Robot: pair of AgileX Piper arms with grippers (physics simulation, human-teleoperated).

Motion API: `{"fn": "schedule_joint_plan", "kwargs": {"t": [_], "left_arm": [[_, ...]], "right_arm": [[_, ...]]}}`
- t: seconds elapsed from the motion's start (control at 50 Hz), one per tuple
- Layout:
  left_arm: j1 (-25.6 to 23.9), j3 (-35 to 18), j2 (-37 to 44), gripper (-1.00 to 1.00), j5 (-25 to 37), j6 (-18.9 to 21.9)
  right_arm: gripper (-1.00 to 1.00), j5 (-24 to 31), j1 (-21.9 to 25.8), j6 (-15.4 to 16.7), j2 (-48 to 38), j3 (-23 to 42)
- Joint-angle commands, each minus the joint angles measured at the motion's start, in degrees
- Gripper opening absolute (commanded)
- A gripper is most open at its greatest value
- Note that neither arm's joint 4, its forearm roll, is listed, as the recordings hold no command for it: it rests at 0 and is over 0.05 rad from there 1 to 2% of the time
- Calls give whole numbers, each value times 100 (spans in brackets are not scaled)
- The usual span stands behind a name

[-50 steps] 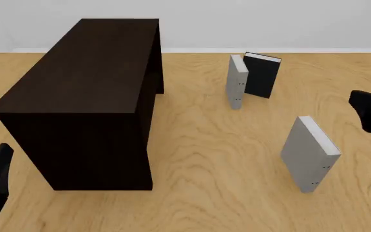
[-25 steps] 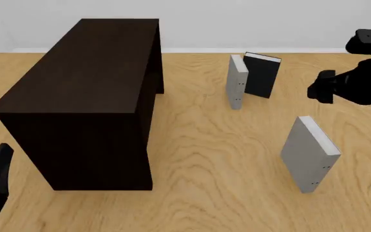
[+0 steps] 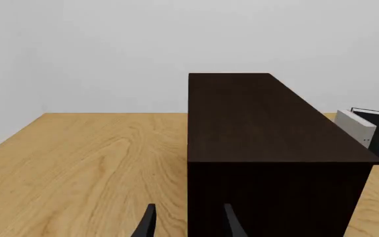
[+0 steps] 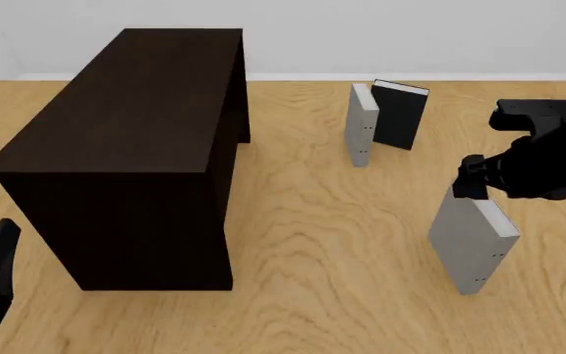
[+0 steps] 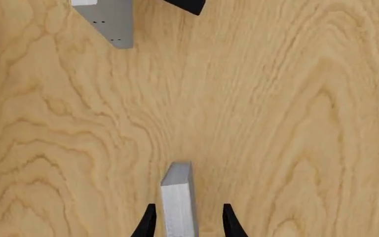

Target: Pick up the book on the right and place it under the cabinet shelf.

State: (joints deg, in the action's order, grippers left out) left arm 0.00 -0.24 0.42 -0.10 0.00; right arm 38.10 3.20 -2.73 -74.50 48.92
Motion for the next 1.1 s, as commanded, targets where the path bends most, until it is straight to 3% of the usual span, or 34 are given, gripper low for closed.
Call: {"fn": "schedule_joint_plan", "kwargs": {"t": [0.02,0.28,0.3,0.32,0.34,0.36,0.5,0.68,0.78,0.9,0.94,0.96,0.98,1.0,1.02,1.06,1.1], "left_arm": [[0,0,0,100,0,0],[0,0,0,100,0,0],[0,0,0,100,0,0],[0,0,0,100,0,0],[0,0,0,100,0,0],[0,0,0,100,0,0],[0,0,0,100,0,0],[0,0,0,100,0,0],[0,0,0,100,0,0],[0,0,0,100,0,0],[0,0,0,100,0,0],[0,0,0,100,0,0],[0,0,0,100,0,0],[0,0,0,100,0,0],[0,0,0,100,0,0],[0,0,0,100,0,0],[0,0,0,100,0,0]], "right_arm": [[100,-12,154,-52,-132,-335],[100,-93,410,-257,-242,-517],[-100,-78,194,185,-102,-421],[-100,-22,441,-116,-184,-440],[-100,-22,442,-117,-185,-440],[-100,0,678,-337,-196,-435],[-100,64,550,-190,-140,-326],[-100,756,517,300,-4,815],[-100,971,611,308,-79,1384],[-100,1015,919,63,-107,1876],[-100,870,1113,-275,-120,1925],[-100,728,1310,-730,-83,1940],[-100,583,1361,-860,-42,1934],[-100,300,1511,-1390,93,1854],[-100,297,1511,-1391,94,1850],[-100,-369,1705,-2159,412,1437],[-100,-989,1861,-2542,559,921]]}}
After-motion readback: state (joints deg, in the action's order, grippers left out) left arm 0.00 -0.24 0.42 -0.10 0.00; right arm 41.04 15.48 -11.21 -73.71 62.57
